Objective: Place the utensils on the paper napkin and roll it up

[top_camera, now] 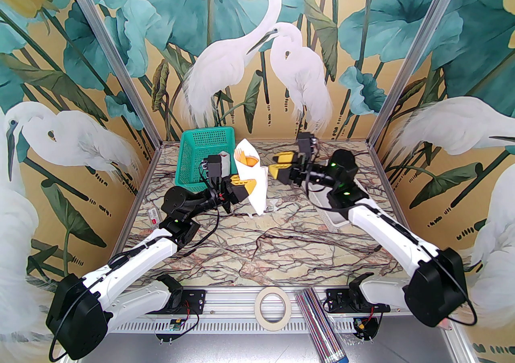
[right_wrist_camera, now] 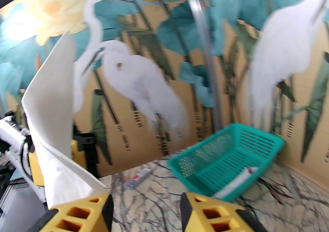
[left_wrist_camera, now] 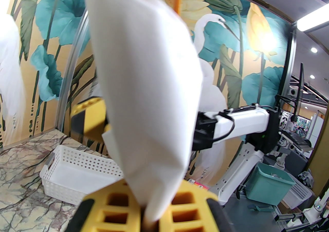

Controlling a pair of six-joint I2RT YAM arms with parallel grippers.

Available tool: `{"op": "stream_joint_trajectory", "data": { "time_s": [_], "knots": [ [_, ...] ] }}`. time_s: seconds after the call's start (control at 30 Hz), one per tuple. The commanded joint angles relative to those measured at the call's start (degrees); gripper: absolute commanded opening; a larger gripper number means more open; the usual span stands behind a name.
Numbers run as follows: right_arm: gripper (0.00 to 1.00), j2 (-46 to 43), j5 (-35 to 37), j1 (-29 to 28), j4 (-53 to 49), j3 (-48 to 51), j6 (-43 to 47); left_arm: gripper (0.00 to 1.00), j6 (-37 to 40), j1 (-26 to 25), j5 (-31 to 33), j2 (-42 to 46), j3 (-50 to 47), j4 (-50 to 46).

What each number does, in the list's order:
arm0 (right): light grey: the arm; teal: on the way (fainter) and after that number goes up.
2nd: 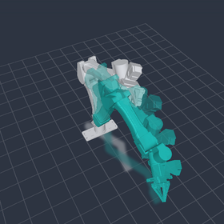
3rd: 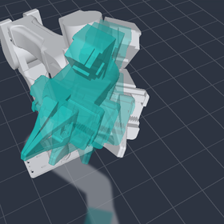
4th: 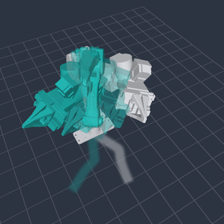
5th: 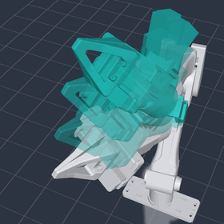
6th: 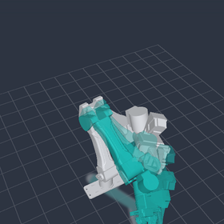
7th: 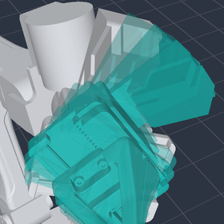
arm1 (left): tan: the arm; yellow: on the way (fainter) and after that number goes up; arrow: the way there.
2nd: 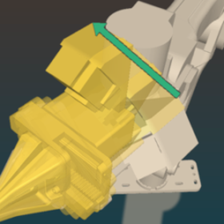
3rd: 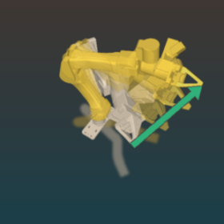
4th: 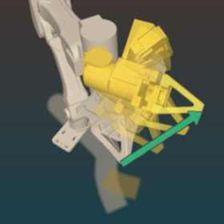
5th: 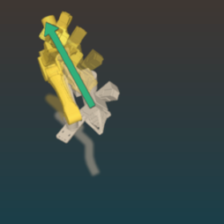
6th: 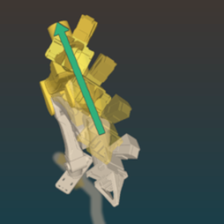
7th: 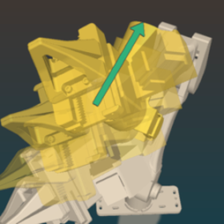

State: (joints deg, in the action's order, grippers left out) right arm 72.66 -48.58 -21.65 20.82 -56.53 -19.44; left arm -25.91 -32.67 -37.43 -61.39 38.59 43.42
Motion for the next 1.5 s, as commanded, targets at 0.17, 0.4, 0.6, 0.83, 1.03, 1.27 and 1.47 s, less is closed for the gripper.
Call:
{"op": "stream_joint_trajectory", "data": {
  "time_s": [0.17,0.4,0.6,0.83,1.03,1.27,1.47],
  "knots": [
    [0.62,-8.62,0.11,7.48,-15.69,1.55,3.87,0.00,3.59,-0.47,7.03,2.41,-1.15,-7.87],
    [0.64,-12.06,-9.25,3.78,-20.63,1.26,3.02,0.00,3.73,-0.47,8.60,1.58,-0.78,-8.49],
    [0.65,-11.87,-6.67,-4.59,-22.57,1.58,8.27,0.00,3.59,-0.47,8.62,1.30,-0.88,-7.39],
    [0.62,-9.34,-9.02,-5.15,-16.53,0.94,7.55,0.00,2.46,-0.46,5.96,1.11,-0.85,-5.16],
    [0.55,-3.93,-10.55,-5.64,-14.93,-2.30,6.21,0.00,1.31,-0.40,3.76,0.32,-0.52,-3.02],
    [0.50,-1.41,-10.98,-6.73,-13.54,-3.76,6.70,0.00,1.13,-0.47,3.34,-0.23,-0.27,-2.64],
    [0.50,-2.29,-8.48,-6.81,-16.90,-4.02,8.85,0.00,1.63,-0.44,3.90,0.19,-0.35,-3.68]
  ]
}}
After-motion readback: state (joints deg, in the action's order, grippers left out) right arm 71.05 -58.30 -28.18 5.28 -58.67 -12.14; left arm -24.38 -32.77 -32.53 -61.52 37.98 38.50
